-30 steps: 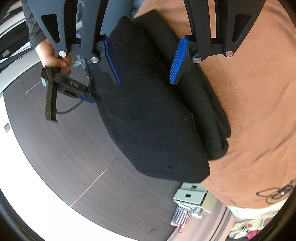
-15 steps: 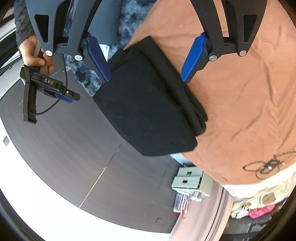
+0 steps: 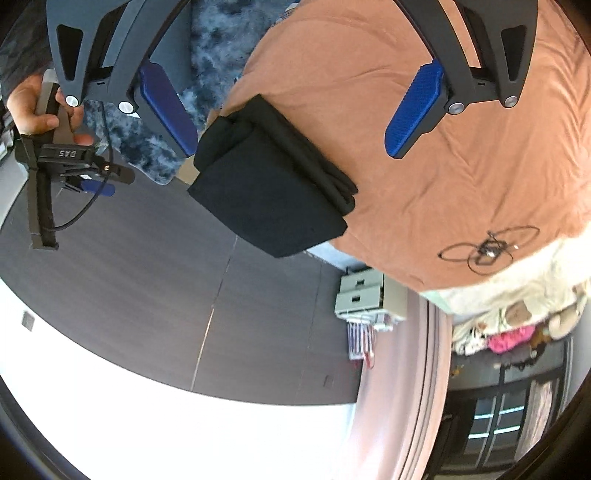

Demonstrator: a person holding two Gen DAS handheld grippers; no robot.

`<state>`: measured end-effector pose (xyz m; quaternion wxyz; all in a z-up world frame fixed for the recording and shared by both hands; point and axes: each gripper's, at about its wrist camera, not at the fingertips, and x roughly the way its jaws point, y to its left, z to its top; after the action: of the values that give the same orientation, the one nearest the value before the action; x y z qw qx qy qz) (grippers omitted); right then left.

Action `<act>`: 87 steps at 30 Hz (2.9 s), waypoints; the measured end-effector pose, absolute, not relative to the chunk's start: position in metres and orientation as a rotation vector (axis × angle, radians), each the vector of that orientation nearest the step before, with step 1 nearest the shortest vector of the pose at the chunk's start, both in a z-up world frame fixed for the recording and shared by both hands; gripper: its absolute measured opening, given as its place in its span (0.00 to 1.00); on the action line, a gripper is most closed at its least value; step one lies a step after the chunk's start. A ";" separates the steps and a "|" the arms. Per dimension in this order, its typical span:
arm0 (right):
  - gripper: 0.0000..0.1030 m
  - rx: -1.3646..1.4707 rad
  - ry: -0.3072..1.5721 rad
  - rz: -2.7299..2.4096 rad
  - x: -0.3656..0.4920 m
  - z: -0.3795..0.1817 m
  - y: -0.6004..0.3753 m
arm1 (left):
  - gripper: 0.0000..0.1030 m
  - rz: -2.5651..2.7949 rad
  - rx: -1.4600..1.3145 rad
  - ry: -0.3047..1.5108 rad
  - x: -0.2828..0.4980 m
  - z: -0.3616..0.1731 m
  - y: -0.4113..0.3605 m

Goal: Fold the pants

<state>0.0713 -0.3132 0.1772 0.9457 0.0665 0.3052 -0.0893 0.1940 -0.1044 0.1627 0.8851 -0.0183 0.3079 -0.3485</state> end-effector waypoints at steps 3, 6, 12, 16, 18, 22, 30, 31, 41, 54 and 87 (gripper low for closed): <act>1.00 0.152 0.611 -0.184 0.053 0.177 -0.305 | 1.00 -0.729 -0.004 0.604 0.173 0.174 -0.089; 1.00 0.144 0.593 -0.183 0.034 0.180 -0.291 | 1.00 -0.741 0.013 0.564 0.154 0.183 -0.075; 1.00 0.130 0.563 -0.156 -0.003 0.181 -0.267 | 1.00 -0.755 0.044 0.519 0.119 0.196 -0.053; 1.00 0.129 0.551 -0.143 -0.024 0.173 -0.260 | 1.00 -0.764 0.053 0.512 0.096 0.197 -0.042; 1.00 0.142 0.551 -0.145 -0.035 0.169 -0.260 | 1.00 -0.757 0.057 0.510 0.086 0.196 -0.036; 1.00 0.168 0.538 -0.146 -0.060 0.162 -0.256 | 1.00 -0.731 0.066 0.504 0.068 0.193 -0.027; 1.00 0.178 0.494 -0.146 -0.108 0.155 -0.233 | 1.00 -0.687 0.062 0.467 0.028 0.187 -0.009; 1.00 0.172 0.482 -0.152 -0.115 0.152 -0.228 | 1.00 -0.682 0.058 0.460 0.021 0.185 -0.005; 1.00 0.066 0.399 -0.173 -0.155 0.124 -0.183 | 1.00 -0.597 0.035 0.434 -0.028 0.159 0.021; 1.00 0.092 0.354 -0.156 -0.192 0.088 -0.141 | 1.00 -0.483 0.023 0.436 -0.072 0.126 0.047; 1.00 0.096 0.367 -0.154 -0.229 0.063 -0.098 | 1.00 -0.433 0.005 0.462 -0.113 0.094 0.070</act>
<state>-0.2292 -0.0980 0.0628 0.9792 0.0477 0.1820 -0.0763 -0.1127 0.0704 0.0941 0.9504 0.0023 0.2271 -0.2127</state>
